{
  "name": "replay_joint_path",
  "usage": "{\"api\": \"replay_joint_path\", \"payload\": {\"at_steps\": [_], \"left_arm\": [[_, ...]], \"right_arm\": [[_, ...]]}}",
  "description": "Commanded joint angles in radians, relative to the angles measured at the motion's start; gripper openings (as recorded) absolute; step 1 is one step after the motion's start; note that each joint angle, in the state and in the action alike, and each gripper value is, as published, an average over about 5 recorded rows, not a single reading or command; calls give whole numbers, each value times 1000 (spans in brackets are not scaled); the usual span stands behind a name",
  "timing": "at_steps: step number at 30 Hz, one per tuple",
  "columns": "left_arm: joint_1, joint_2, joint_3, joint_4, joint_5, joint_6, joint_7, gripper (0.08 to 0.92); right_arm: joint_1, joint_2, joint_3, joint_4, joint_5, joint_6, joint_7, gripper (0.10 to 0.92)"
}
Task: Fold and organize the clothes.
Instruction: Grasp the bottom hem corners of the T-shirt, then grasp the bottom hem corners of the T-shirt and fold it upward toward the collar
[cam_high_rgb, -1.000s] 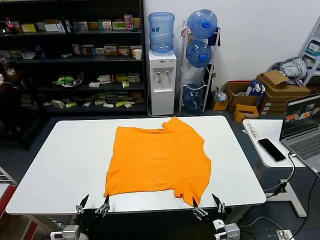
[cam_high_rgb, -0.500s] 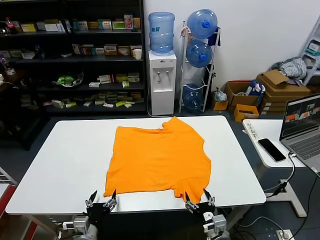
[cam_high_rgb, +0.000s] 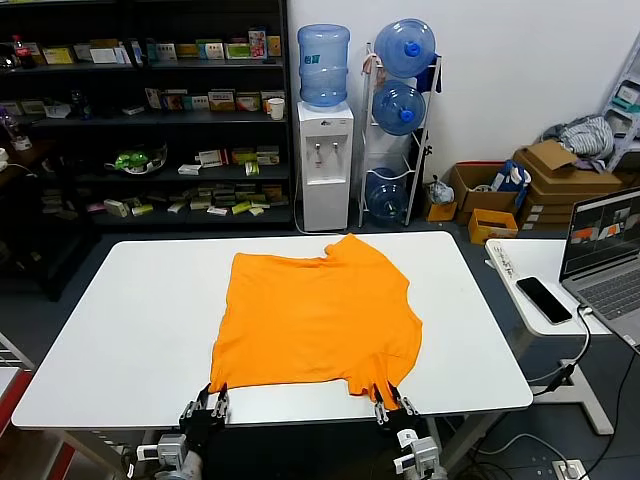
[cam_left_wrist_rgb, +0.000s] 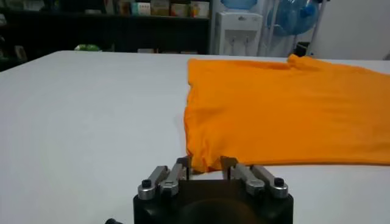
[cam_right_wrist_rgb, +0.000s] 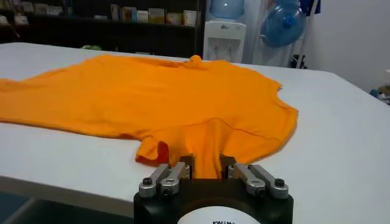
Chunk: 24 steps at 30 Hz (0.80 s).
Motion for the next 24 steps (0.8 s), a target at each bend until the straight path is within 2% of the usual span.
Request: {"api": "replay_joint_path", "payload": {"at_steps": [1,4,7,10,16,20,24], "left_arm": [[37,-4,5,-36,28,-62,-9,316],[59,-4,4,-58,48,-86,-12,230],[88,2,1,-93,54,-103,-12,144],[135,15,-2,-152,49,-110,-17,96],[307,92,-9,-311,14,-90,-46,93],[408,129,-21,-356,5,-101,-56,93],[323,142,-17,-341,-29,-95,-46,93]], "right_arm": [[-46,-18,-8,60,9,55,33,180],[-72,-37,-10,97,41,61,41,131],[-107,-59,-11,135,60,80,49,127],[-152,-85,-7,184,79,97,62,127],[-295,-157,15,315,114,84,99,127],[-350,-192,28,370,150,76,124,127],[-226,-193,31,368,217,15,155,127]]}}
